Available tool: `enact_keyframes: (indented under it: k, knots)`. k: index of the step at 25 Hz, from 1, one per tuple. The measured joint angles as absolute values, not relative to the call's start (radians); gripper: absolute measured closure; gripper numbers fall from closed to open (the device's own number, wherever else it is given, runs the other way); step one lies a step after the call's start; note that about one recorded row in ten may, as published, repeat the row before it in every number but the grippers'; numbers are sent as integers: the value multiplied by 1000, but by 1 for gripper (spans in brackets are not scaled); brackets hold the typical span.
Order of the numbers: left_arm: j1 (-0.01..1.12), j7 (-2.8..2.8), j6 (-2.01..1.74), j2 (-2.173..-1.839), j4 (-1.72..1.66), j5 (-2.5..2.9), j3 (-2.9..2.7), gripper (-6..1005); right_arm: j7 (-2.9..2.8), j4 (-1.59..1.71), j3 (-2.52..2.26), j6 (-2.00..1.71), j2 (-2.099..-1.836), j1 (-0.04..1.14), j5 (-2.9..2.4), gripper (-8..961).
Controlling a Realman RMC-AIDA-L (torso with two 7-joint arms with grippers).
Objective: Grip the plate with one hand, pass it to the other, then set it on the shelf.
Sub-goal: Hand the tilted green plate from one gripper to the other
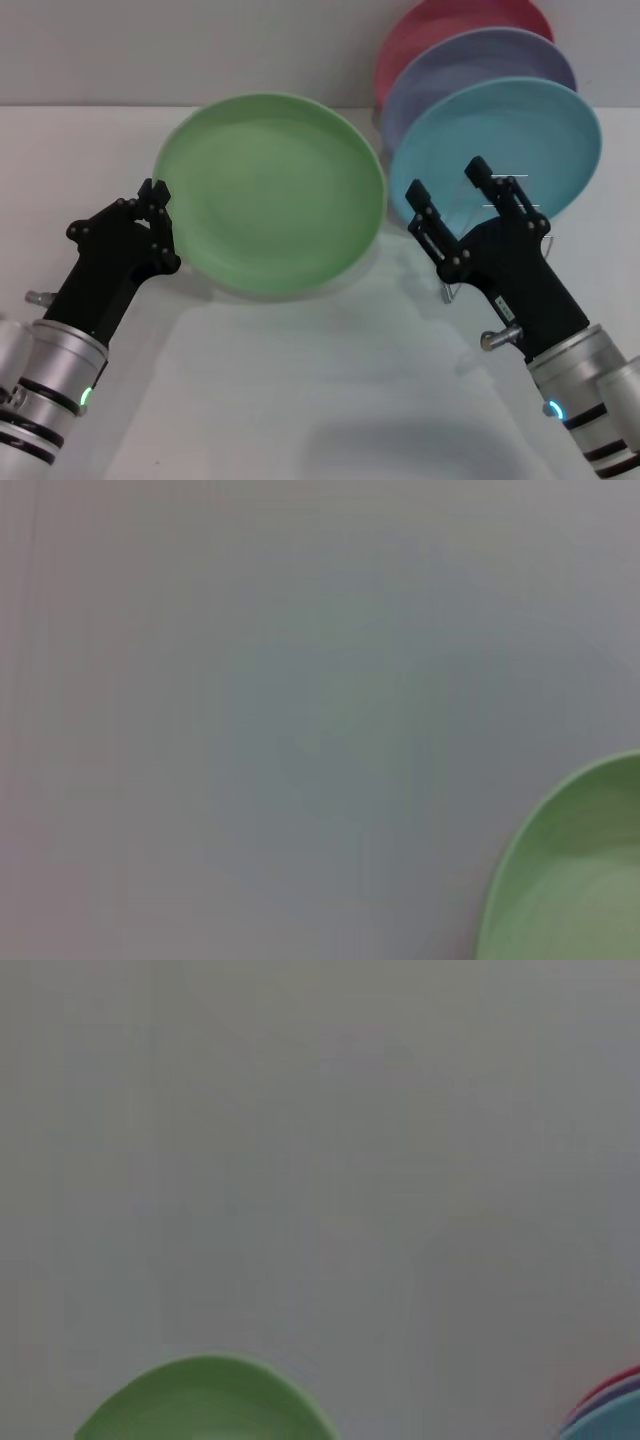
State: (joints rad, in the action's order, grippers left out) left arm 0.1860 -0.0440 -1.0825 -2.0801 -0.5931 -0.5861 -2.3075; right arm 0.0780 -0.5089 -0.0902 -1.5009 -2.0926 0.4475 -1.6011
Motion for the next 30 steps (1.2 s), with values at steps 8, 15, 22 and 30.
enact_keyframes:
  k: [8, 15, 22, 30]
  knots:
    - [200, 70, -1076, -2080, -632, -782, -2362, 965, 73, -497, -88, -1468, -2091, 447, -1627, 241]
    - [199, 170, -1140, -2080, -653, -853, -2443, 964, 65, -475, -81, -1386, -2091, 476, -1628, 240]
    - [200, 243, -1147, -2080, -670, -868, -2469, 962, 57, -481, -84, -1378, -2092, 487, -1631, 241]
    - [217, 274, -1149, -2080, -668, -900, -2481, 961, 40, -491, -64, -1376, -2092, 497, -1632, 240]
